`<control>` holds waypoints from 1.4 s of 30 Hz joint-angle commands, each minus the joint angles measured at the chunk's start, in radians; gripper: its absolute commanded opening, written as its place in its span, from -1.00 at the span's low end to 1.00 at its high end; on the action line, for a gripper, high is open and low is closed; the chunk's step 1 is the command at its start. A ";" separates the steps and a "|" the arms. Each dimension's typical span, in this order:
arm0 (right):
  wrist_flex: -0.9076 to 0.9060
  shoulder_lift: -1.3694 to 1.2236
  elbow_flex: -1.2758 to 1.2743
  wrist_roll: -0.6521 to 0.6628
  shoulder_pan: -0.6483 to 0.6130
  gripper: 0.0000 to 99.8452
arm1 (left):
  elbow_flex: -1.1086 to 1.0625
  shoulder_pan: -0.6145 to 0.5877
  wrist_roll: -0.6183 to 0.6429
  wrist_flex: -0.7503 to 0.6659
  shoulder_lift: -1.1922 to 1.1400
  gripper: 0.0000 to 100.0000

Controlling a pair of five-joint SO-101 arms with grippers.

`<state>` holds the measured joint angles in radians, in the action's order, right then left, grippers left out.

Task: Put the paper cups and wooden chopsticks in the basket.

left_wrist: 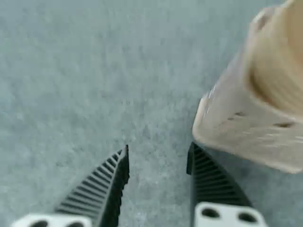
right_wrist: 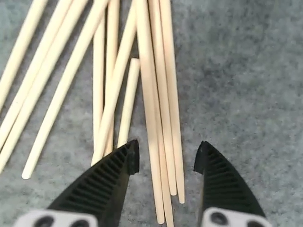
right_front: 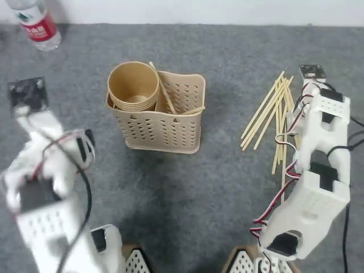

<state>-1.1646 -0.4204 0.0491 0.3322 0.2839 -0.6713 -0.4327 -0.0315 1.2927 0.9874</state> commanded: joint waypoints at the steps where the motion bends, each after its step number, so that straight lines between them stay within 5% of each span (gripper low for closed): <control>1: 0.016 0.007 0.054 0.015 -0.007 -0.61 | -0.102 -0.031 0.014 -0.180 -0.204 -0.62; 13: 0.096 -0.114 0.066 0.103 -0.016 -0.61 | -0.461 -0.153 0.017 -0.560 -0.370 -0.62; 17: 0.081 -0.125 0.100 0.101 -0.015 -0.82 | -0.535 -0.146 0.086 -0.632 -0.365 -0.62; 19: 0.084 -0.125 0.100 0.101 -0.015 -0.99 | -0.535 -0.152 0.117 -0.637 -0.365 -0.62; 29: 0.070 -0.116 0.098 0.103 -0.012 -0.99 | -0.535 -0.153 0.121 -0.640 -0.365 -0.62; 42: -0.294 0.116 0.242 0.098 -0.025 -0.99 | -0.542 -0.149 0.121 -0.660 -0.365 -0.62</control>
<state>-1.4009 -0.4204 0.2378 0.4227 0.2793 -1.2175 -0.5846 0.0821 0.6513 0.6145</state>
